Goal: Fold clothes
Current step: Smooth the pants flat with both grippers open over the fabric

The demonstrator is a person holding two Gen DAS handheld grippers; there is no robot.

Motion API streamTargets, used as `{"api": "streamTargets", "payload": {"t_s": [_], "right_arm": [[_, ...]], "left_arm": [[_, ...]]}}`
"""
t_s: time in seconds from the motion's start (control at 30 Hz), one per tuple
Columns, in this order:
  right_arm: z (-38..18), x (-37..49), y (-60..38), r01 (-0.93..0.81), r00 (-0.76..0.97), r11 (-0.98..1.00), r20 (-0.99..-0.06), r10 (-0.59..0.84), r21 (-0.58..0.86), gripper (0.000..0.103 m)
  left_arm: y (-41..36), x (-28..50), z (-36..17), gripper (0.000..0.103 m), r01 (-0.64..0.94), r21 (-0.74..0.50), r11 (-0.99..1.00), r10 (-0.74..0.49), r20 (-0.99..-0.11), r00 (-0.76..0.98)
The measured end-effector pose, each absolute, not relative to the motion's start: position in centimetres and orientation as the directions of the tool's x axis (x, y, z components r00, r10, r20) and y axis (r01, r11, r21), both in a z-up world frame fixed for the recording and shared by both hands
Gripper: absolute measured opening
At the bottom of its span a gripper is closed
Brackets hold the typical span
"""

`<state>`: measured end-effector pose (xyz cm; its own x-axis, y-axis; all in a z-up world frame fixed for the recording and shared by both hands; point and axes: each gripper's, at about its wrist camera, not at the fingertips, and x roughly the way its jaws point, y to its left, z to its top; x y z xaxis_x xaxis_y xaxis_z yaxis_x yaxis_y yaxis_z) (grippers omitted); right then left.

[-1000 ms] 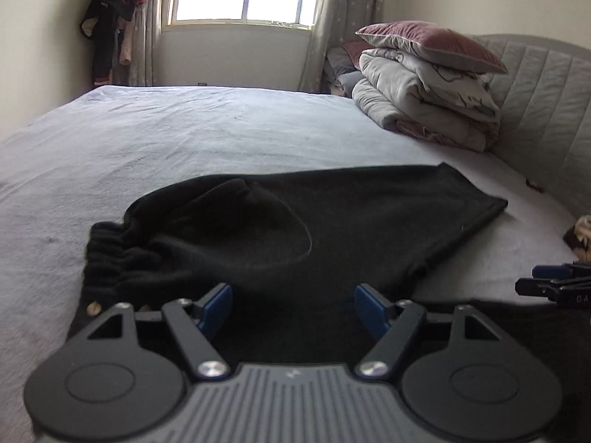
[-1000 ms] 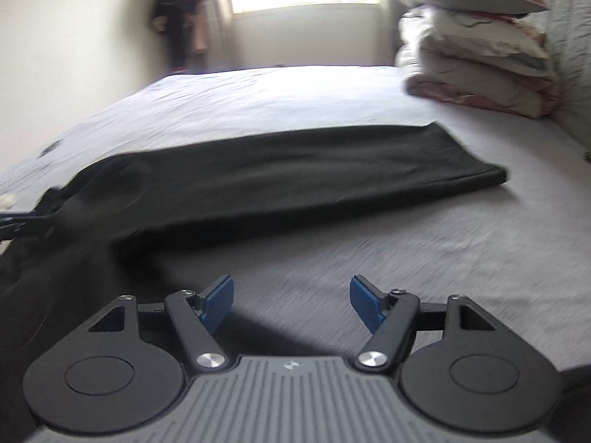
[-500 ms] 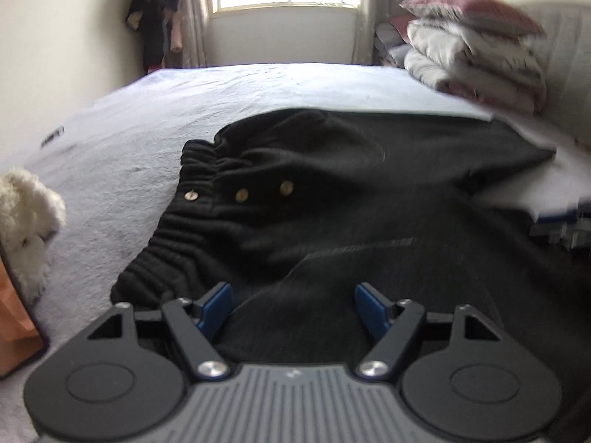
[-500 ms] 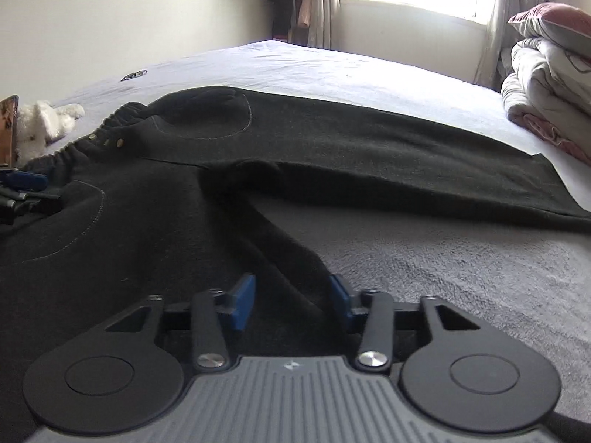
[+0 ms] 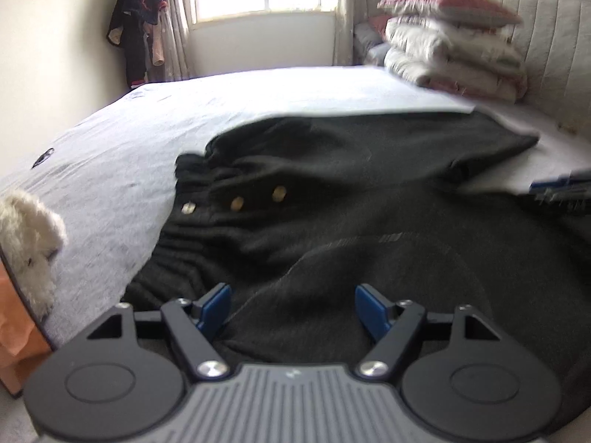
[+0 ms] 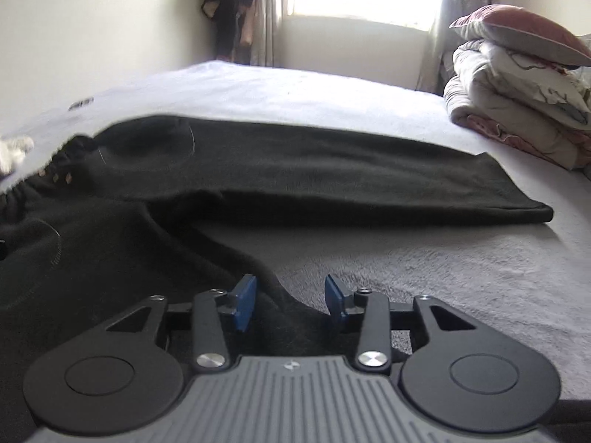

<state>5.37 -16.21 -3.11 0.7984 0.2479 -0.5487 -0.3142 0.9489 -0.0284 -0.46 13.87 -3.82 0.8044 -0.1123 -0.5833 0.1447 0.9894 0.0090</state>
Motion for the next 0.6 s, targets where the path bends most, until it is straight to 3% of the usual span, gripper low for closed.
{"api": "streamTargets", "payload": {"t_s": [0.1,0.27,0.4,0.47,0.6], "right_arm": [[-2.2,3.5,-15.2,-0.393,0.772,0.919,-0.544,0.328,-0.005,0.043],[-1.9,-1.1,-13.5,-0.553,0.69,0.833,-0.565,0.453,-0.007,0.045],[-3.3,-4.9,-13.9,-0.624,0.639,0.78,-0.607,0.473,-0.049,0.051],[-4.4,-6.6,-15.8,-0.632,0.638,0.773,-0.602,0.48,-0.053,0.052],[-5.1,-8.6,-20.8,-0.6,0.643,0.8,-0.597,0.48,-0.003,0.053]], "left_arm": [[13.0,-0.5,-3.1,0.078,0.209,-0.068,0.976,-0.21,-0.557,0.804],[9.9,-1.6,-4.1,0.078,0.387,-0.061,0.92,-0.356,-0.54,0.762],[8.8,-2.9,-6.8,0.079,0.465,0.014,0.885,-0.372,-0.579,0.725],[9.2,-4.1,-7.7,0.079,0.498,0.065,0.865,-0.383,-0.556,0.737],[10.3,-4.8,-7.4,0.079,0.523,0.053,0.851,-0.402,-0.575,0.713]]}}
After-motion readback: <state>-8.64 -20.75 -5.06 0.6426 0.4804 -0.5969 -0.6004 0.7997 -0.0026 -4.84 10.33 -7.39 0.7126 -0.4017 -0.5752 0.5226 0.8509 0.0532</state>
